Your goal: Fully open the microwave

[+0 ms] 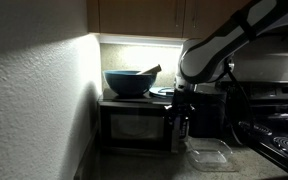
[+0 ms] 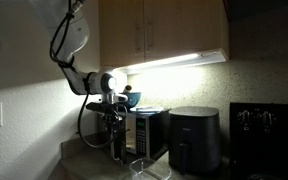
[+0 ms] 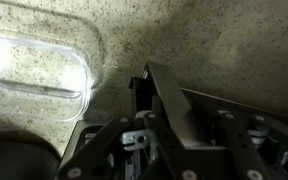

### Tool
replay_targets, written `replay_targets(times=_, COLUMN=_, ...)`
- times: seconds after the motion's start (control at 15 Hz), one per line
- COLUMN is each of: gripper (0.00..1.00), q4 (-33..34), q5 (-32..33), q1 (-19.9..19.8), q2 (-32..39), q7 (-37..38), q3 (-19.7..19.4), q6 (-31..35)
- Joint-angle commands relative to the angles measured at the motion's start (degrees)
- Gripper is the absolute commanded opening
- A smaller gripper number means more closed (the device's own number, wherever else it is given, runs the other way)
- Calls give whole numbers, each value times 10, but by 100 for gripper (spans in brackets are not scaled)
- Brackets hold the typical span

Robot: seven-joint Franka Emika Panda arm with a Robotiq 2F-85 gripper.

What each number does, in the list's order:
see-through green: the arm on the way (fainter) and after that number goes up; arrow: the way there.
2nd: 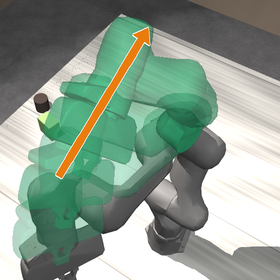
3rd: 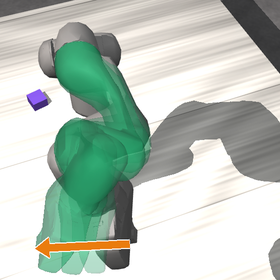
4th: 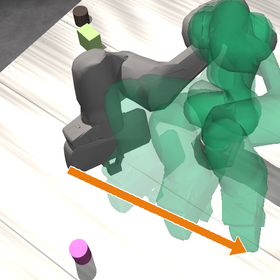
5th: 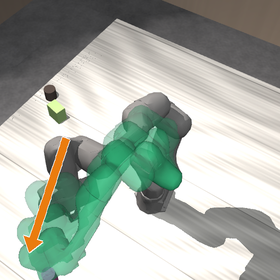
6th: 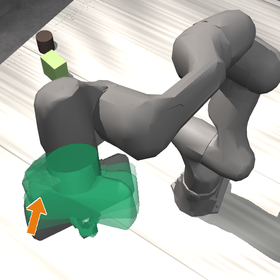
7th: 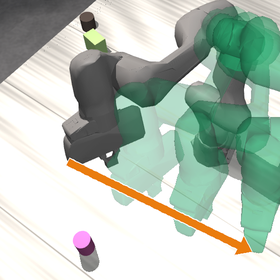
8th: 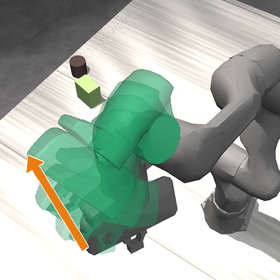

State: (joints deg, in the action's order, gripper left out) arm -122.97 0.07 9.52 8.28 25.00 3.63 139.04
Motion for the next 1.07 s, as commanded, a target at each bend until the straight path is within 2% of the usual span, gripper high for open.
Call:
replay_targets(times=0.0, gripper=10, q4=-59, q5=62, q1=29, q2=-19, q7=71, q3=14, q6=-33)
replay_targets(times=0.27, gripper=10, q4=-125, q5=43, q1=36, q2=-48, q7=104, q3=40, q6=14)
replay_targets(times=0.47, gripper=10, q4=-170, q5=9, q1=39, q2=-76, q7=84, q3=63, q6=52)
replay_targets(times=0.53, gripper=20, q4=-186, q5=-1, q1=41, q2=-87, q7=77, q3=71, q6=64)
replay_targets(times=0.6, gripper=60, q4=-197, q5=-11, q1=44, q2=-95, q7=73, q3=79, q6=72)
replay_targets(times=0.67, gripper=61, q4=-206, q5=-25, q1=49, q2=-102, q7=60, q3=87, q6=82)
replay_targets(times=0.8, gripper=72, q4=-224, q5=-38, q1=60, q2=-95, q7=26, q3=103, q6=64)
replay_targets(times=0.87, gripper=53, q4=-194, q5=-17, q1=51, q2=-87, q7=68, q3=96, q6=70)
replay_targets(times=1.0, gripper=67, q4=-216, q5=-22, q1=60, q2=-84, q7=59, q3=105, q6=70)
